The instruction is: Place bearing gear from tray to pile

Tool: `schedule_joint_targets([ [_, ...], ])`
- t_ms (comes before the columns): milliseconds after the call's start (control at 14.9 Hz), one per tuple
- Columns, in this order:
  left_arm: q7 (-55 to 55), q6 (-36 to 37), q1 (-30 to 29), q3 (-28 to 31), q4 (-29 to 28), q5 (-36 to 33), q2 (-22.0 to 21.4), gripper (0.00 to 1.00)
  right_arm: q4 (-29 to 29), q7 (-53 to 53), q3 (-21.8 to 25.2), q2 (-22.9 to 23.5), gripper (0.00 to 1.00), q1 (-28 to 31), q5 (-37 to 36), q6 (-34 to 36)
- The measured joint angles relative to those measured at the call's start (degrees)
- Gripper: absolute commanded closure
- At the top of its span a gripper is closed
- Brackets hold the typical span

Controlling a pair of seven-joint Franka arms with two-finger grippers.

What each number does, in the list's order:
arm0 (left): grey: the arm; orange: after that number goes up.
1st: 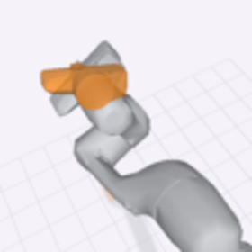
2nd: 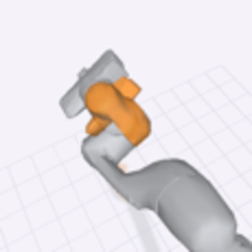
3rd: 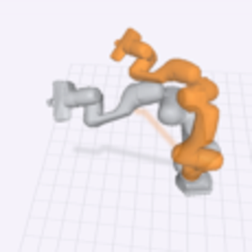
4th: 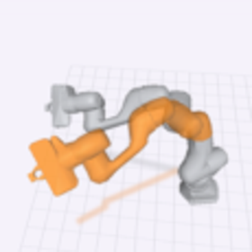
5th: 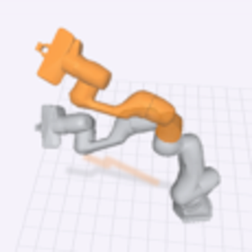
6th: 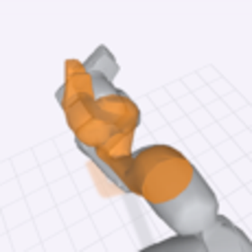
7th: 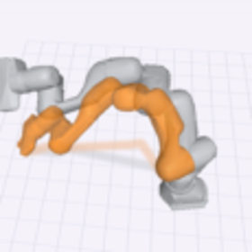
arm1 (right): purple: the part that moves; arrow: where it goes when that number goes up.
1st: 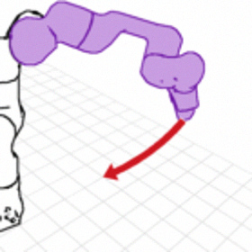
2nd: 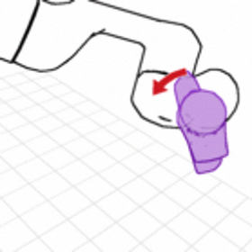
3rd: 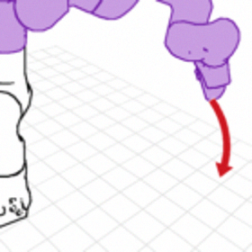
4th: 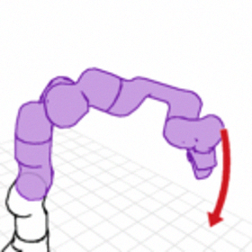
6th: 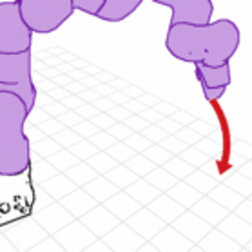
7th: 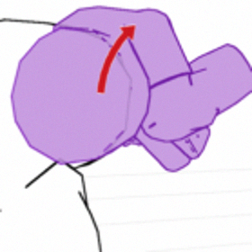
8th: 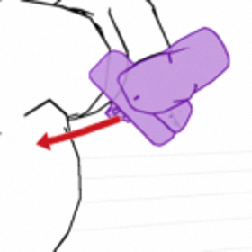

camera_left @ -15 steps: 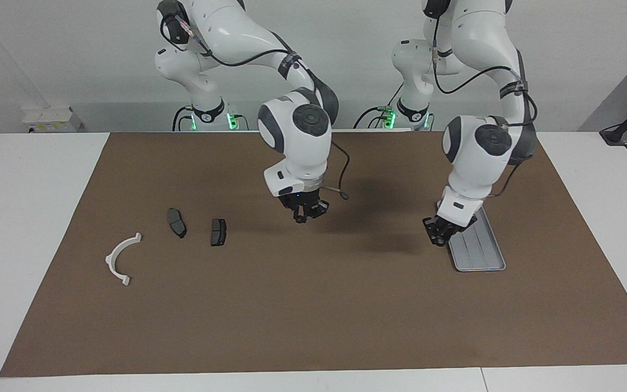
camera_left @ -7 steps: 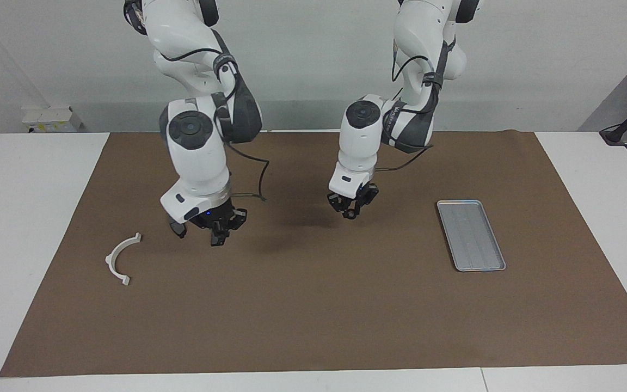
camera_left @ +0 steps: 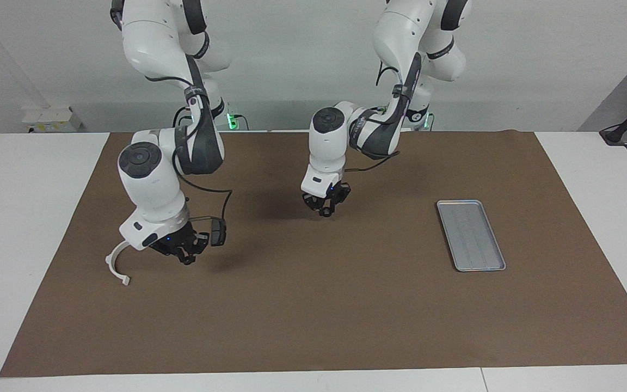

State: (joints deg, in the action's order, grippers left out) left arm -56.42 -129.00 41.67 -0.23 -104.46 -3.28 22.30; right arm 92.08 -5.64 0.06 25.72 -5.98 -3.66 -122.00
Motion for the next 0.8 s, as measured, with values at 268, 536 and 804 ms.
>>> schedule_joint_targets([
  [268, -0.15, -3.68, 0.01, 0.17, -0.78, 0.00, 1.07, 1.00, 1.07, 2.29, 0.00, 3.43, 1.00, 1.91, 0.00, -5.46],
  [536, -0.16, -7.90, 0.01, 0.27, -2.84, 0.00, 1.07, 1.00, 1.10, 3.85, 0.01, 5.91, 1.00, 3.40, 0.00, -8.93],
  [804, -0.18, -9.85, 0.01, 0.28, -4.30, 0.00, 1.08, 1.00, 1.11, 5.08, 0.00, 6.77, 1.00, 4.90, 0.00, -9.84],
])
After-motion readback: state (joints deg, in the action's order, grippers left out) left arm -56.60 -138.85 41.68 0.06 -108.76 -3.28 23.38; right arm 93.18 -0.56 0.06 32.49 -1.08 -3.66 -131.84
